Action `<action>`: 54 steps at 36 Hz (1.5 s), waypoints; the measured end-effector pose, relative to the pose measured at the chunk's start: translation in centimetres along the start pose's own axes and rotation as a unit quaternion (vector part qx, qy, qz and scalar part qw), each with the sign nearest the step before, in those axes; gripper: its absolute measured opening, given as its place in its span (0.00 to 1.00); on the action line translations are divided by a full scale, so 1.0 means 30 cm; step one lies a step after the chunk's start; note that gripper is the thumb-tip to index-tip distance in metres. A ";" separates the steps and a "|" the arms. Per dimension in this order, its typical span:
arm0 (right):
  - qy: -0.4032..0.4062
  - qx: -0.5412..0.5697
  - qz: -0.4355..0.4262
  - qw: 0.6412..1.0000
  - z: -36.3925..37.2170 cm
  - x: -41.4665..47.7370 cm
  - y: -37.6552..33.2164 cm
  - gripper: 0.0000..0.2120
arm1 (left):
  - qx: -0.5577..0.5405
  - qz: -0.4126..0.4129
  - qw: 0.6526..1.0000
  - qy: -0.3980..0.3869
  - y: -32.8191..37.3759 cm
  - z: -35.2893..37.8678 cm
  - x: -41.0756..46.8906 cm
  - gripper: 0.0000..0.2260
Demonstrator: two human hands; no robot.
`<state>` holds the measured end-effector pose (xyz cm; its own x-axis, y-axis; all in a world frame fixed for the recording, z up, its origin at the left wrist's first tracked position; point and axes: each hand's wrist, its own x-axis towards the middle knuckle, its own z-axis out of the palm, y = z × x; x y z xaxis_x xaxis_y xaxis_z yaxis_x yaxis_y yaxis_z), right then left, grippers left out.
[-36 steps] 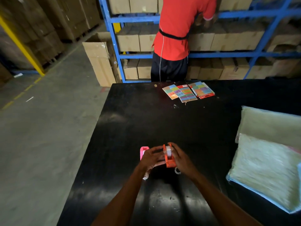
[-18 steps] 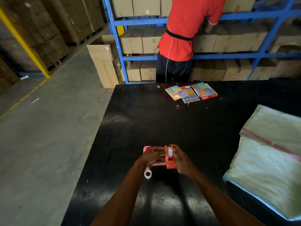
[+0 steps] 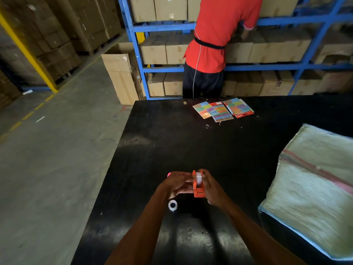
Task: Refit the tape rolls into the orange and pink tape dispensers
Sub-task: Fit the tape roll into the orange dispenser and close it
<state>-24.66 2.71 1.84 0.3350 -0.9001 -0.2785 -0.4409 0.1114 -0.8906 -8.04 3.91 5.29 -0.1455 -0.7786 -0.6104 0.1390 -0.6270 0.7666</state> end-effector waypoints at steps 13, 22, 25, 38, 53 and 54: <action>0.054 0.030 -0.003 0.998 0.008 0.027 -0.004 0.12 | -0.013 0.057 0.993 0.098 -0.078 0.041 0.055 0.24; 0.041 0.049 0.031 0.997 0.014 0.058 -0.051 0.16 | -0.133 0.154 0.968 0.148 -0.153 0.173 0.059 0.17; 0.040 0.041 0.033 0.998 0.008 0.050 -0.061 0.19 | -0.144 0.134 0.972 0.128 -0.162 0.175 0.068 0.21; 0.002 -0.063 0.013 0.998 0.001 0.082 0.046 0.19 | 0.063 0.110 0.987 0.095 -0.150 0.038 0.078 0.15; -0.005 -0.102 0.040 0.994 0.058 0.206 0.121 0.20 | -0.005 0.054 0.990 0.131 -0.182 -0.026 0.218 0.17; -0.009 -0.107 0.038 0.994 0.057 0.214 0.127 0.20 | -0.013 0.040 0.991 0.127 -0.179 -0.031 0.227 0.18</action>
<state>-22.77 -1.94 -3.95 0.3082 -0.8846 -0.3500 -0.6315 0.0850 -0.7707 -8.87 1.96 -3.15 0.1179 -0.8051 -0.5812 0.1662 -0.5611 0.8109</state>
